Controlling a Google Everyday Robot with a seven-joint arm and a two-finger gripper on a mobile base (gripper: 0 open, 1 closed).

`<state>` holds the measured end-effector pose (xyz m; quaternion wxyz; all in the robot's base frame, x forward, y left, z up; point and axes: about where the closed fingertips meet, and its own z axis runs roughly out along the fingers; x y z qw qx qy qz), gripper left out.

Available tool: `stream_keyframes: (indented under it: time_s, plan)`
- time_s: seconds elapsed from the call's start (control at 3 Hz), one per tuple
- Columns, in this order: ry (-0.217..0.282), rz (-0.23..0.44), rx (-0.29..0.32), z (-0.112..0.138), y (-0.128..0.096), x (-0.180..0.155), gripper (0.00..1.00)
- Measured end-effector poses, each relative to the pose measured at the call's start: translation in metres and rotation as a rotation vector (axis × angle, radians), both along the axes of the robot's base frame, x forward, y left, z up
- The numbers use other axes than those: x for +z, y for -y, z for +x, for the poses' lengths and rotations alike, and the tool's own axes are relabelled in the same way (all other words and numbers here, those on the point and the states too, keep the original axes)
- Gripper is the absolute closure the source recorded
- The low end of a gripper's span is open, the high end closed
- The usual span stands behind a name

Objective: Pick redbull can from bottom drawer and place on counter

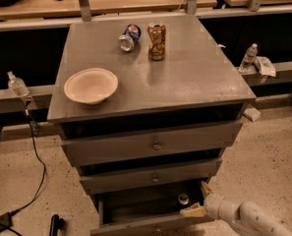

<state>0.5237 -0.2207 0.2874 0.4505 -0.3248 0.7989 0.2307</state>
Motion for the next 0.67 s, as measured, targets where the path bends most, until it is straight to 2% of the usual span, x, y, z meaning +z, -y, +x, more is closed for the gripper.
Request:
stream_keyframes:
  time_s: [0.33, 0.67]
  plan:
    - [0.058, -0.076, 0.004, 0.015, -0.006, -0.02, 0.0]
    - [0.068, -0.125, 0.016, 0.026, -0.01, -0.039, 0.0]
